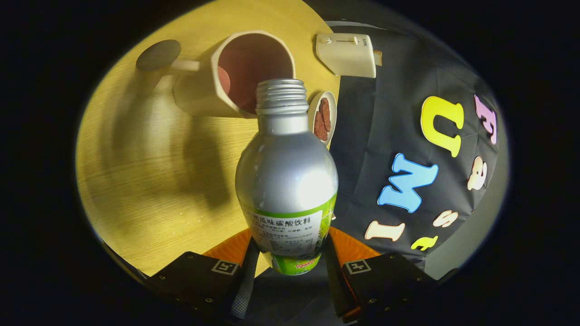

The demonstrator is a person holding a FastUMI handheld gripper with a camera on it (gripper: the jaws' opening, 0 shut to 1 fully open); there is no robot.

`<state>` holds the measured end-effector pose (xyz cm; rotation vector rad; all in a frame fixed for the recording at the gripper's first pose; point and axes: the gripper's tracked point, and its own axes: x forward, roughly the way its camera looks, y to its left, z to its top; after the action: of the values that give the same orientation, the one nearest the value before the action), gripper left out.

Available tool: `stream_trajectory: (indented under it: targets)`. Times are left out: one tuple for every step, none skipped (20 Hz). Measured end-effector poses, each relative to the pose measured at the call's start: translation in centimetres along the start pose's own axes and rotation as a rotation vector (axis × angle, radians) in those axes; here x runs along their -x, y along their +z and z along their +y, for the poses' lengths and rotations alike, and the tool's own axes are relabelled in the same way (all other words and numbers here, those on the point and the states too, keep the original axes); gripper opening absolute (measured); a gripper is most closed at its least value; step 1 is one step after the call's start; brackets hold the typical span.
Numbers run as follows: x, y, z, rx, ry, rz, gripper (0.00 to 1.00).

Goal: Take the bottle from table, then pour the juice into the cup, finally place the bottle on the coaster

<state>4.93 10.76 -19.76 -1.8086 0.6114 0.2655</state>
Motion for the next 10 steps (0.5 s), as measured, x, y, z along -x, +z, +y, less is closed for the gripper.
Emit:
stream_trajectory:
  targets:
    - [-0.02,-0.03,-0.06,0.011,-0.003,0.002,0.7]
    - [0.1,-0.08,-0.09,0.021,-0.003,0.004,0.7]
    - [0.1,-0.11,-0.15,0.027,-0.002,0.006,0.7]
    - [0.14,-0.16,-0.23,0.032,-0.002,0.008,0.7]
    - [0.14,-0.16,-0.24,0.036,-0.001,0.008,0.7]
    - [0.17,-0.12,-0.32,0.041,-0.002,0.008,0.7]
    - [0.15,-0.22,-0.4,0.047,-0.003,0.008,0.7]
    - [0.18,-0.25,-0.45,0.053,-0.004,0.007,0.7]
    - [0.23,-0.31,-0.46,0.059,-0.004,0.009,0.7]
    - [0.37,-0.36,-0.57,0.064,-0.003,0.011,0.7]
